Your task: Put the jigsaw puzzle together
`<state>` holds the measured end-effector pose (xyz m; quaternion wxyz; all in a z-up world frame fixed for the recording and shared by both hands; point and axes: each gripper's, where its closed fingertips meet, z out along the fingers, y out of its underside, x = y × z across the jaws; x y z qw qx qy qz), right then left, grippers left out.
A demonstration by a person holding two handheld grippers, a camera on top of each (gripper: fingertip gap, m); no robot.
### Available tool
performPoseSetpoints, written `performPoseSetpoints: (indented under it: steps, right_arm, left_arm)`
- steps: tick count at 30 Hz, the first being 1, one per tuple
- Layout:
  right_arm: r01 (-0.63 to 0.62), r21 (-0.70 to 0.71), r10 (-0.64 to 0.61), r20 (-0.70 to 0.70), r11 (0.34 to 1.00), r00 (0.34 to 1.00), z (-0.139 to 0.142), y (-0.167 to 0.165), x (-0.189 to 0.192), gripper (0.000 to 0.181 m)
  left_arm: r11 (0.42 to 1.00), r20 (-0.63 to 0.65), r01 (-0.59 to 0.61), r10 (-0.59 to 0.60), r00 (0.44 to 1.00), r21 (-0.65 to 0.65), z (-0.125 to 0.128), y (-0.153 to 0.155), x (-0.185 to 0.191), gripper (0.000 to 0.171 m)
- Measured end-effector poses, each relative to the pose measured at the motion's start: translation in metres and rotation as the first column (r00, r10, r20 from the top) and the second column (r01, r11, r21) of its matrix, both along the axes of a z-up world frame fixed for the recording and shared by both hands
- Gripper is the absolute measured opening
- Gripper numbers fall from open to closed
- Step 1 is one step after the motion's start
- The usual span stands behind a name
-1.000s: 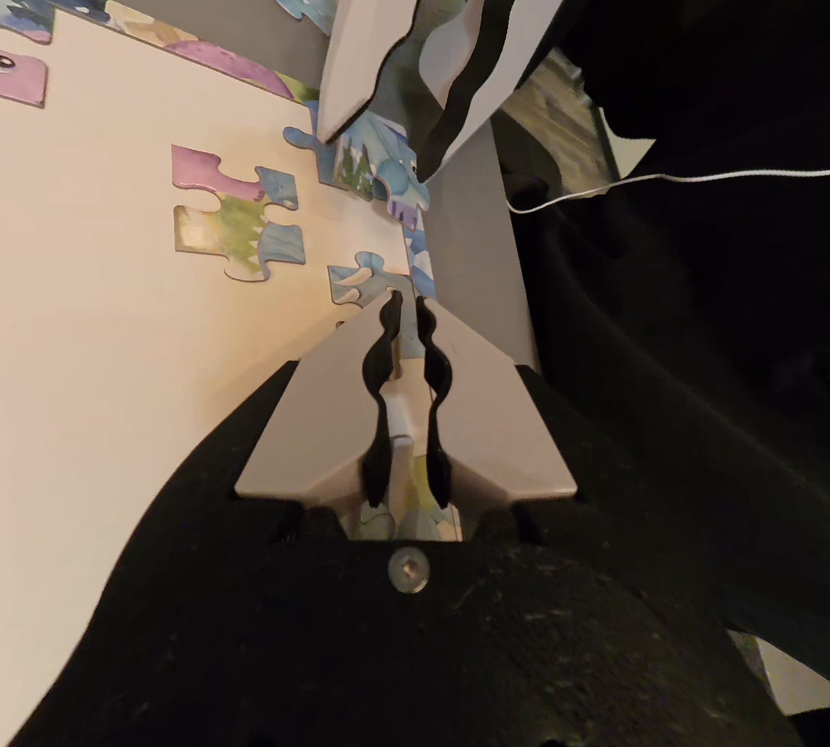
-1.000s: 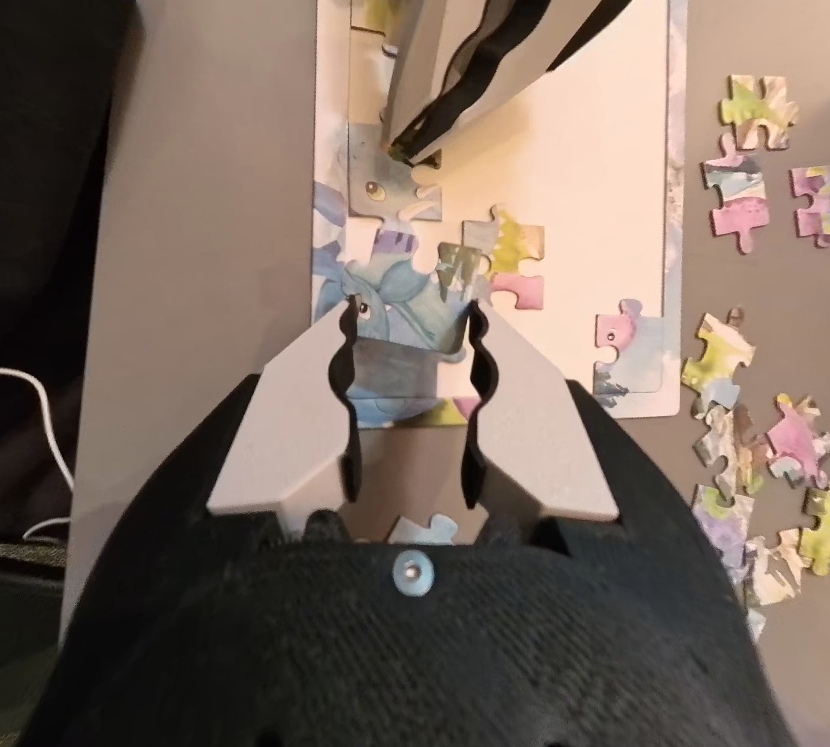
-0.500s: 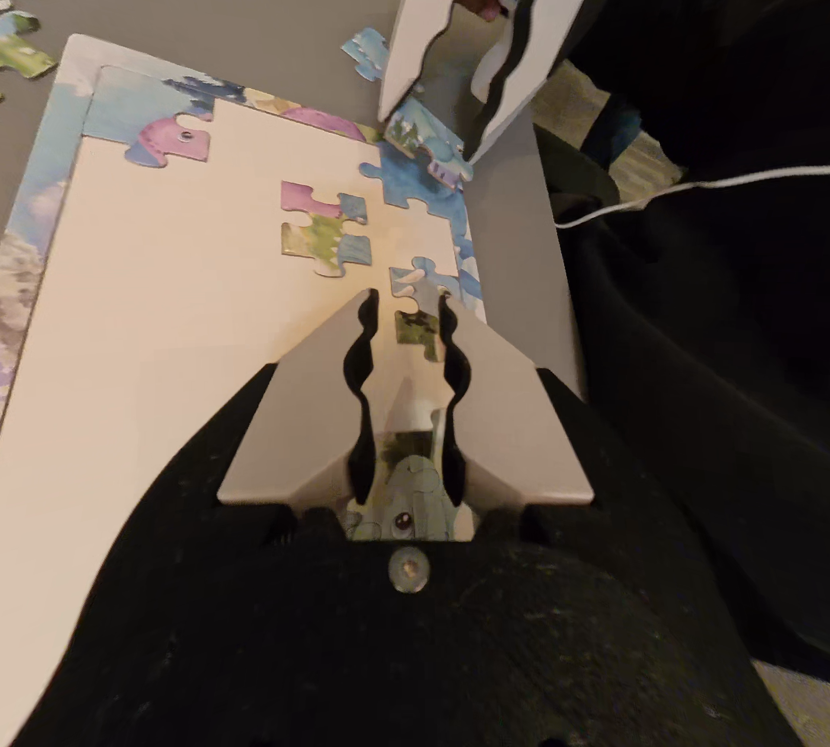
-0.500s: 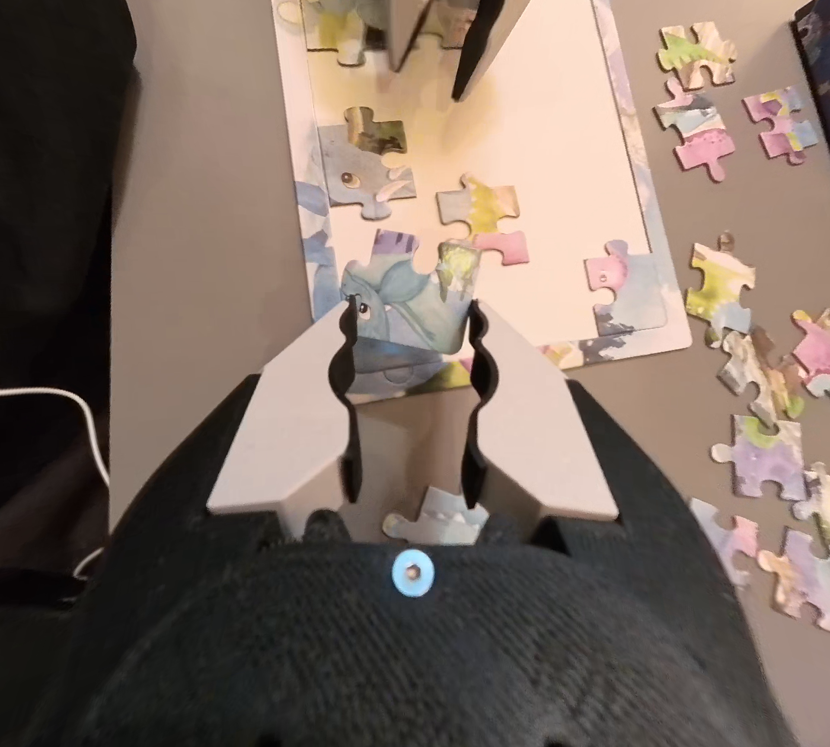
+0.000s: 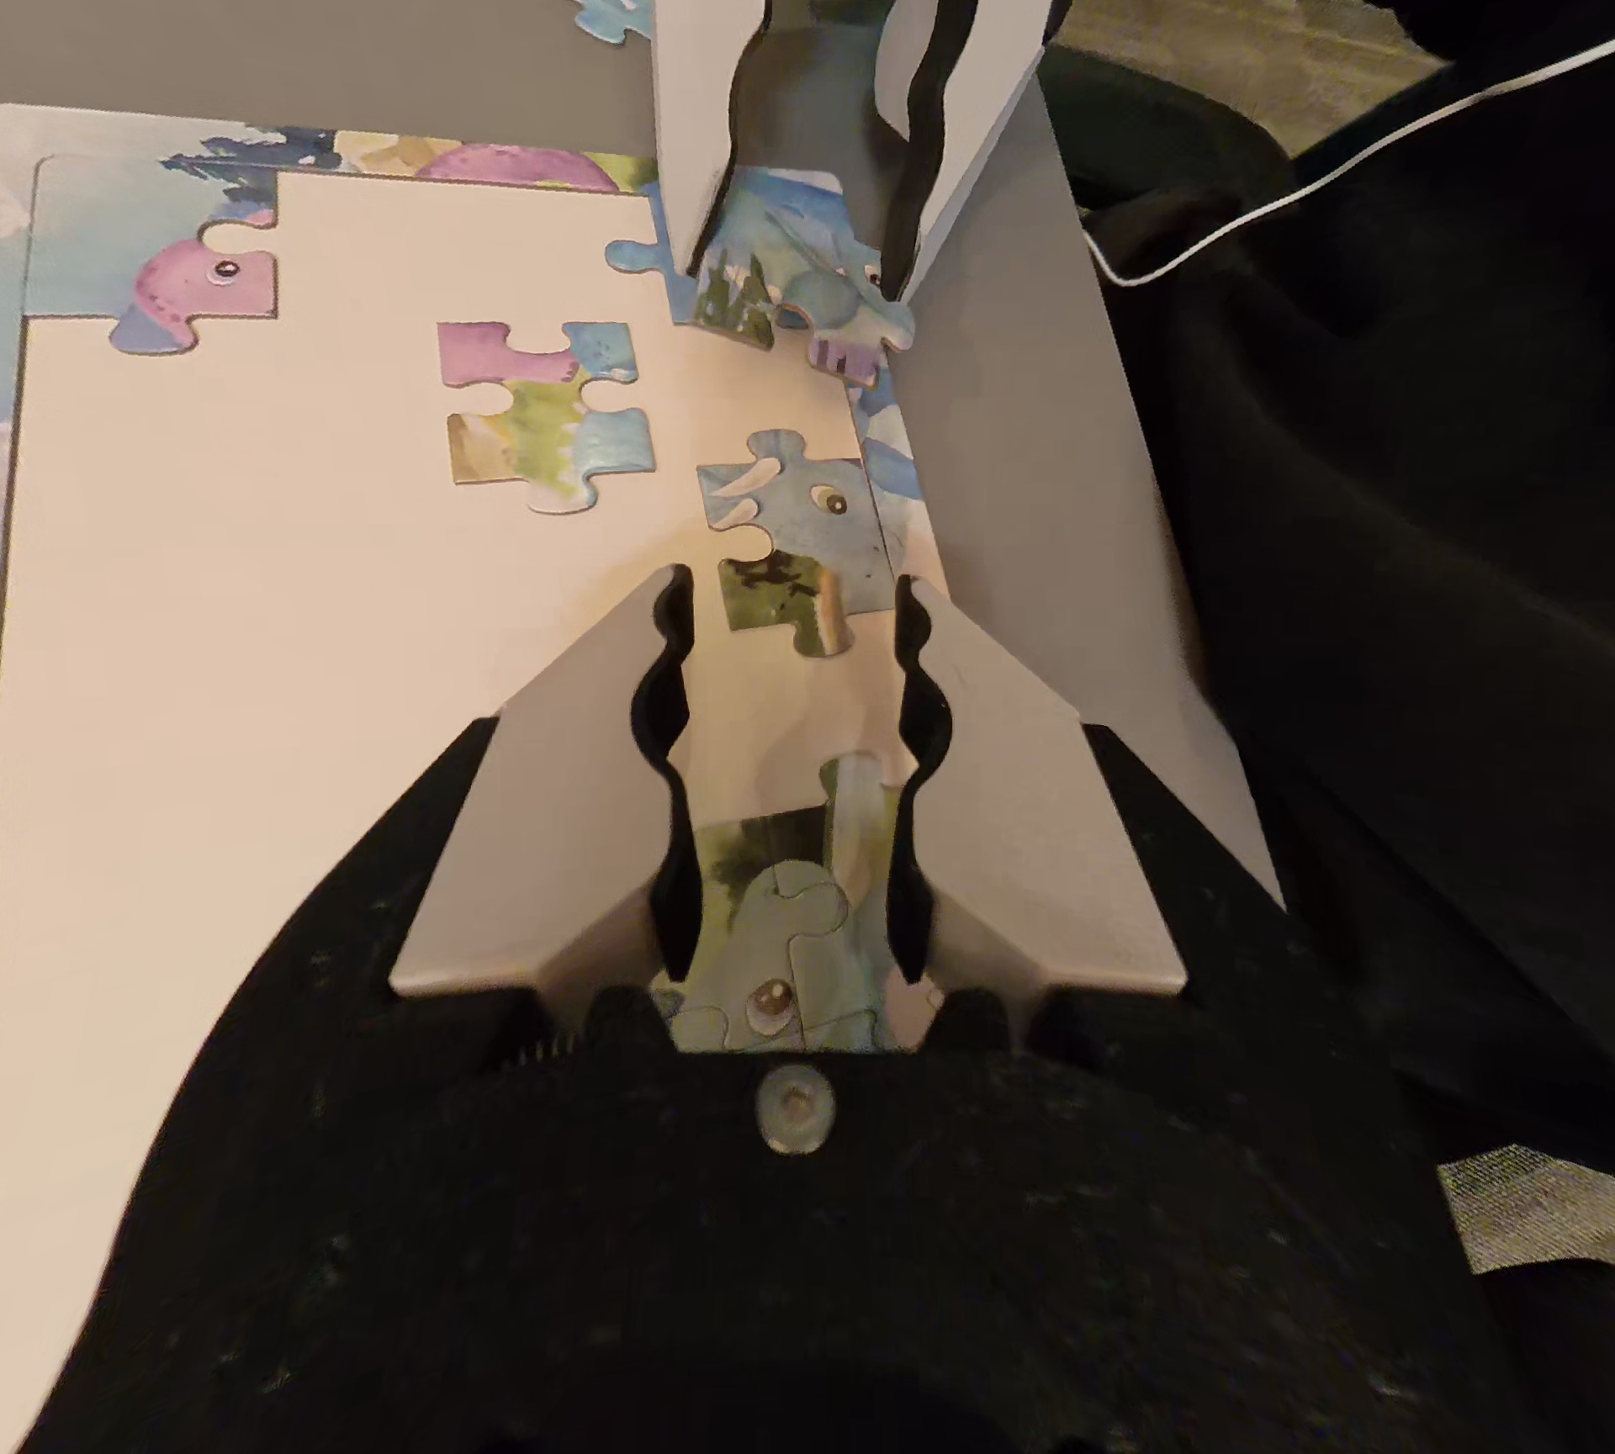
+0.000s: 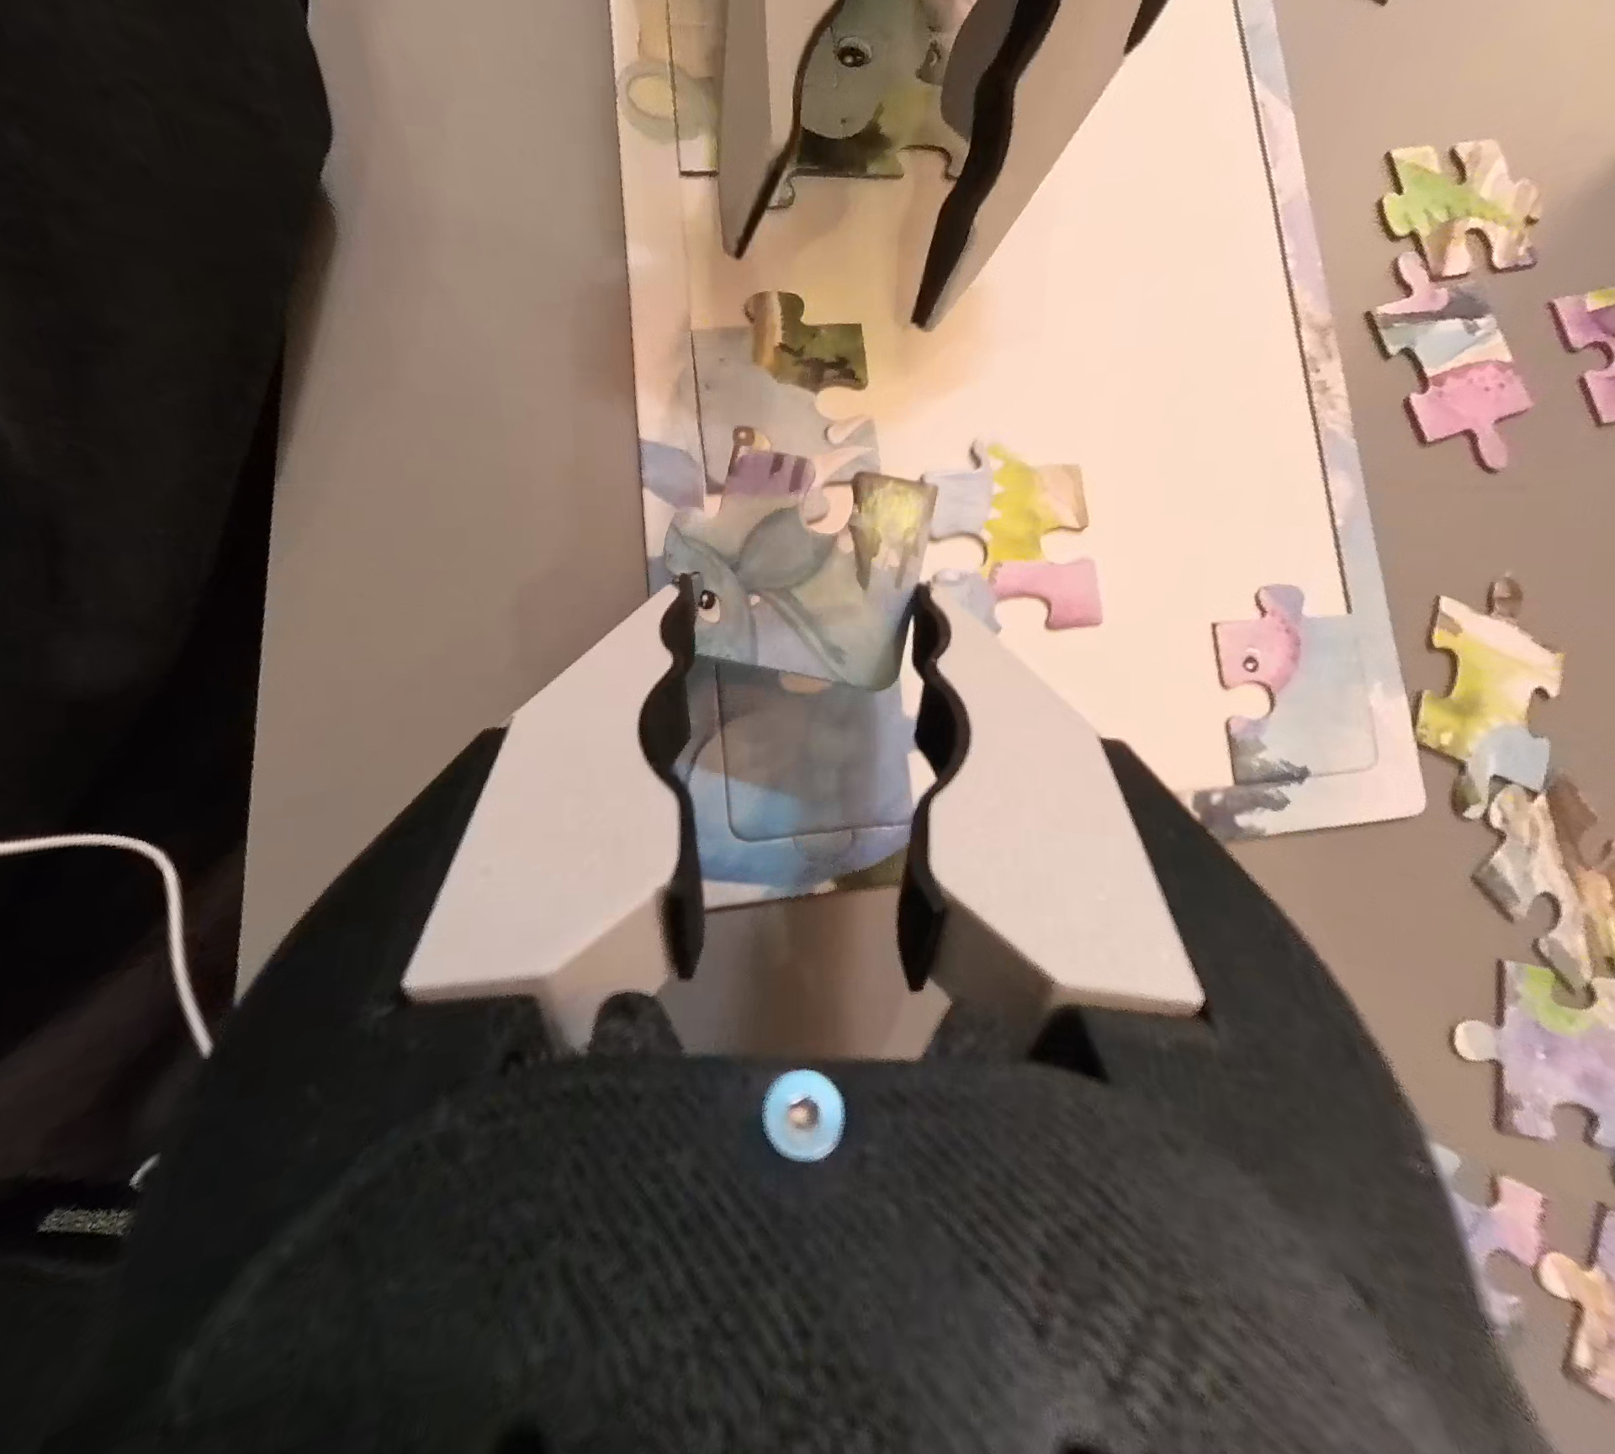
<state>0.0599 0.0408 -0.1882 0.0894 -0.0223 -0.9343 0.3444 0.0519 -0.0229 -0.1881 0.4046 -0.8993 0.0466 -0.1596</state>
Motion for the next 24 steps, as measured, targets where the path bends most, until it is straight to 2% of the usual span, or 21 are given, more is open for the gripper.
performPoseSetpoints:
  steps: [12,24]
  right_arm:
    - [0.008,-0.005,-0.008,-0.03,1.0,1.0,0.0,-0.002,-0.003,0.048]
    - [0.169,-0.059,-0.174,-0.089,0.984,0.981,0.009,0.028,-0.014,0.048]
  left_arm:
    - [0.998,-0.038,0.031,-0.033,0.999,-0.061,-0.014,-0.004,0.003,0.042]
    - [0.996,-0.071,0.049,-0.054,0.996,-0.073,-0.015,-0.007,0.004,0.03]
